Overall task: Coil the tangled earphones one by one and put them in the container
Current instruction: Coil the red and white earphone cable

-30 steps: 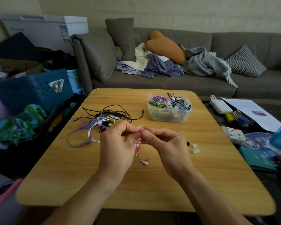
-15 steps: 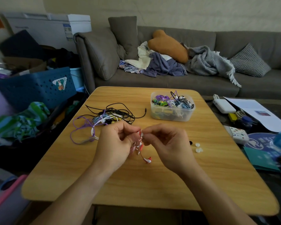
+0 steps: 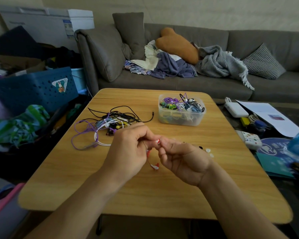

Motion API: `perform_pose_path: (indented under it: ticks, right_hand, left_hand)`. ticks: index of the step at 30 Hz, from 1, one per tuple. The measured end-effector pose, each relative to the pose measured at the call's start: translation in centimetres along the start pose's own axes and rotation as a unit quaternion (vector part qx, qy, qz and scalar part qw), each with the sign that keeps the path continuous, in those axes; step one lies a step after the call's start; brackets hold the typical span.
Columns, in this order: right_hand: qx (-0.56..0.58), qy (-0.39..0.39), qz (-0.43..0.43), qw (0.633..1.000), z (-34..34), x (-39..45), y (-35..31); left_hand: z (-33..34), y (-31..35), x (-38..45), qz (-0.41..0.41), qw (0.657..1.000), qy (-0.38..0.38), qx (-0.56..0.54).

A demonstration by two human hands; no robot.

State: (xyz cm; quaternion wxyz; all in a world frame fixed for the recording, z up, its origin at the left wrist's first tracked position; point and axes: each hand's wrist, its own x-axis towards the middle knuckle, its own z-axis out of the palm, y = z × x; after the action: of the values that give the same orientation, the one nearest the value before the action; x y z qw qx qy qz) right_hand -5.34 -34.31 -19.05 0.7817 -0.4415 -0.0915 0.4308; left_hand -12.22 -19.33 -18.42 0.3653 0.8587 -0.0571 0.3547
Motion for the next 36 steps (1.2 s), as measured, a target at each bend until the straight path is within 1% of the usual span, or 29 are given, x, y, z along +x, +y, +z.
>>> perform_pose_path:
  ticks: [2, 4, 5, 6, 8, 9, 10, 12, 13, 14, 15, 17, 19, 21, 25, 27, 30, 33, 35, 36]
  right_hand:
    - [-0.035, 0.004, -0.014, 0.999, -0.2, 0.0, 0.0]
    - [-0.108, 0.033, -0.085, 0.99, 0.0, 0.2, 0.6]
    - [-0.157, 0.057, -0.137, 0.976, 0.2, 0.3, 1.0]
    - [-0.218, 0.085, -0.197, 0.952, 0.4, 0.5, 1.3]
    - [-0.362, 0.131, -0.298, 0.874, 0.7, 0.9, 1.8]
    - [-0.421, 0.141, -0.325, 0.835, 0.8, 1.1, 1.9]
    - [-0.461, 0.145, -0.341, 0.806, 0.8, 1.3, 1.9]
    - [-0.497, 0.144, -0.367, 0.773, 0.5, 1.5, 1.7]
    - [-0.502, 0.139, -0.379, 0.765, 0.4, 1.4, 1.6]
    - [-0.497, 0.136, -0.384, 0.766, 0.3, 1.4, 1.5]
    - [-0.482, 0.133, -0.38, 0.778, 0.3, 1.3, 1.4]
    - [-0.429, 0.129, -0.352, 0.822, 0.5, 1.0, 1.2]
    - [-0.385, 0.131, -0.327, 0.853, 0.4, 0.8, 0.9]
    - [-0.38, 0.131, -0.322, 0.857, 0.1, 0.6, 0.5]
    - [-0.414, 0.112, -0.338, 0.838, -0.5, 0.5, 0.1]
    - [-0.413, 0.109, -0.336, 0.84, -0.8, 0.7, 0.1]
    - [-0.394, 0.096, -0.32, 0.857, -1.0, 0.8, 0.0]
    - [-0.393, 0.048, -0.289, 0.872, -1.2, 0.3, -0.3]
    - [-0.371, 0.016, -0.255, 0.893, -1.4, 0.2, -0.4]
    - [-0.348, 0.016, -0.239, 0.906, -1.5, 0.3, -0.4]
  left_hand:
    - [-0.1, -0.1, 0.0, 0.003, 1.0, -0.01, -0.001]
    - [-0.1, -0.2, -0.2, -0.029, 1.0, -0.008, 0.004]
    - [-0.1, -0.2, -0.3, -0.065, 0.998, 0.0, -0.003]
    - [-0.2, -0.2, -0.3, -0.112, 0.993, 0.006, -0.02]
    - [-0.3, -0.2, -0.3, -0.206, 0.976, 0.011, -0.065]
    - [-0.3, -0.2, -0.3, -0.241, 0.966, 0.011, -0.093]
    - [-0.4, -0.3, -0.3, -0.268, 0.955, 0.008, -0.124]
    - [-0.5, -0.2, -0.3, -0.299, 0.938, 0.0, -0.175]
    - [-0.5, -0.2, -0.3, -0.302, 0.934, -0.004, -0.189]
    - [-0.5, -0.1, -0.3, -0.302, 0.932, -0.006, -0.201]
    - [-0.5, -0.1, -0.3, -0.301, 0.929, -0.006, -0.213]
    - [-0.4, -0.1, -0.4, -0.298, 0.926, 0.0, -0.234]
    - [-0.2, -0.1, -0.5, -0.291, 0.925, 0.002, -0.244]
    - [0.2, 0.0, -0.5, -0.29, 0.922, -0.001, -0.256]
    - [0.7, 0.0, -0.5, -0.295, 0.909, -0.002, -0.293]
    - [0.7, -0.2, -0.6, -0.303, 0.904, -0.001, -0.302]
    - [0.7, -0.3, -0.7, -0.327, 0.896, -0.023, -0.3]
    - [0.7, -0.5, -0.6, -0.355, 0.884, -0.036, -0.303]
    - [0.7, -0.6, -0.5, -0.349, 0.889, -0.035, -0.295]
    - [0.7, -0.5, -0.5, -0.341, 0.892, -0.033, -0.294]
